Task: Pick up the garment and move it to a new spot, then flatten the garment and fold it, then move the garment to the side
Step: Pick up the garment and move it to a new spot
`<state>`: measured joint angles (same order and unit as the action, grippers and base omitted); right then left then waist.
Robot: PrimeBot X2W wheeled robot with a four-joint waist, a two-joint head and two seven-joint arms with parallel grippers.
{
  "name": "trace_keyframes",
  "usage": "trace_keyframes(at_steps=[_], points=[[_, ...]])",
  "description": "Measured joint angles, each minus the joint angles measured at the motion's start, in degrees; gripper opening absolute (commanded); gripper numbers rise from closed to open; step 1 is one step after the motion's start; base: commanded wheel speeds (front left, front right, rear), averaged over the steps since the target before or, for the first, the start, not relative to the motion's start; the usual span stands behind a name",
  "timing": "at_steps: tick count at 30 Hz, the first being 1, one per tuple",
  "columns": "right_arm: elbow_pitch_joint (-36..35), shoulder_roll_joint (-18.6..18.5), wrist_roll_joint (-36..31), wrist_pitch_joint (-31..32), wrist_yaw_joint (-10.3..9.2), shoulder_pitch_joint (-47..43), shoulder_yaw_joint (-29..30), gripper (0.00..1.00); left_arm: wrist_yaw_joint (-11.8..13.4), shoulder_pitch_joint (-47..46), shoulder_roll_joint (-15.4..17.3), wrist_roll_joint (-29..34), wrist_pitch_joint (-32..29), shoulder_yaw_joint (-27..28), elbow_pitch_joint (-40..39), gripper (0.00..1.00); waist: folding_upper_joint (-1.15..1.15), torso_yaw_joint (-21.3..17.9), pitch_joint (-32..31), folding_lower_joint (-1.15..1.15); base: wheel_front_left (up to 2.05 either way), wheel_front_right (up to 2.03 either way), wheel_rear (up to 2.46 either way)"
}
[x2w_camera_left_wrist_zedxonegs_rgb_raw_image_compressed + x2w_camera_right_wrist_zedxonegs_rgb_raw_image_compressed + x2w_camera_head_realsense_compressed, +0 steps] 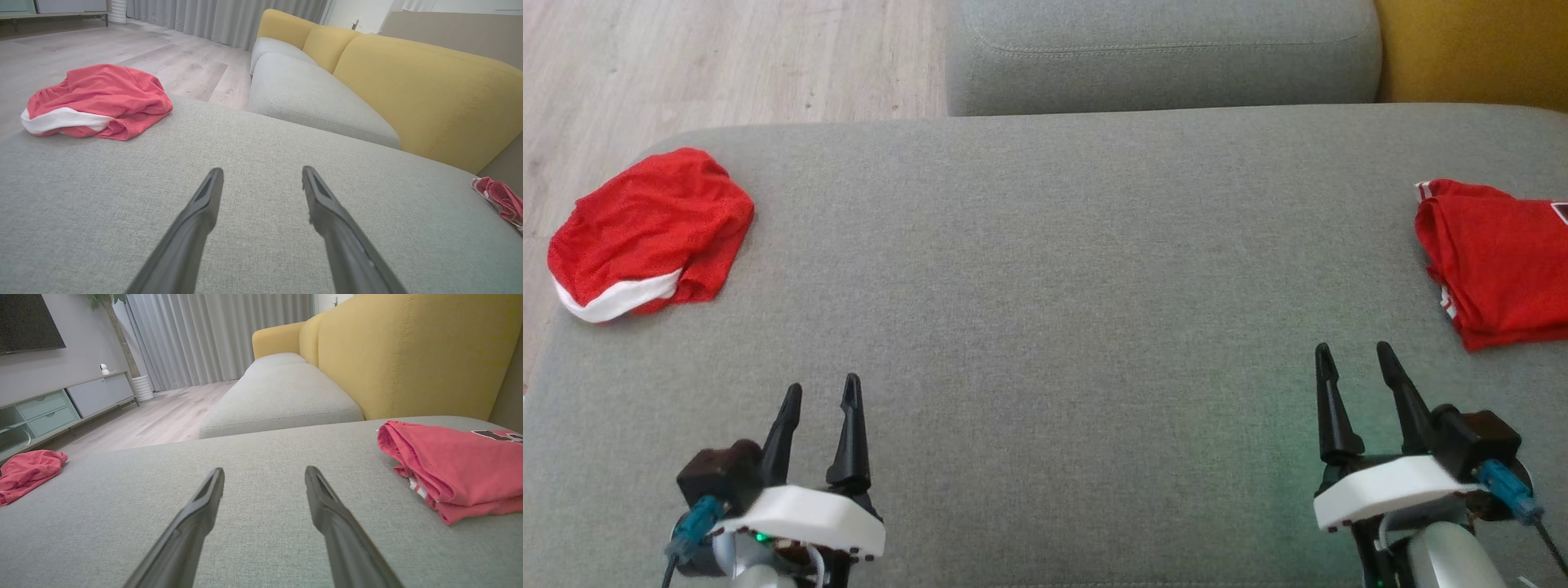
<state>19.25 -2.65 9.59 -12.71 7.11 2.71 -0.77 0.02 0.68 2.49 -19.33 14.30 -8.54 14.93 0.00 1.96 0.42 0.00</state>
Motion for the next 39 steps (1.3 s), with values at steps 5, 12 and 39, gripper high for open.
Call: trace_keyframes(at_steps=[5,12,39], points=[[-0.02,0.0,0.01,0.0,0.0,-0.02,-0.38,1.0,0.0,-0.09,0.0,0.0,0.0,-0.13,0.21,1.0,0.0,0.73,-0.07,0.0,0.0,0.0,0.0],[-0.59,0.0,0.62,0.01,0.0,-0.47,-1.11,1.0,0.01,-0.65,-0.01,0.03,0.0,-0.55,0.46,1.0,0.0,4.17,-0.34,0.0,0.0,0.0,0.0],[0.29,0.01,2.93,-0.48,0.0,-0.94,-4.82,1.0,-0.46,-0.98,0.24,1.6,0.0,2.54,0.19,1.0,0.0,27.42,-0.41,0.0,0.0,0.0,0.0]])
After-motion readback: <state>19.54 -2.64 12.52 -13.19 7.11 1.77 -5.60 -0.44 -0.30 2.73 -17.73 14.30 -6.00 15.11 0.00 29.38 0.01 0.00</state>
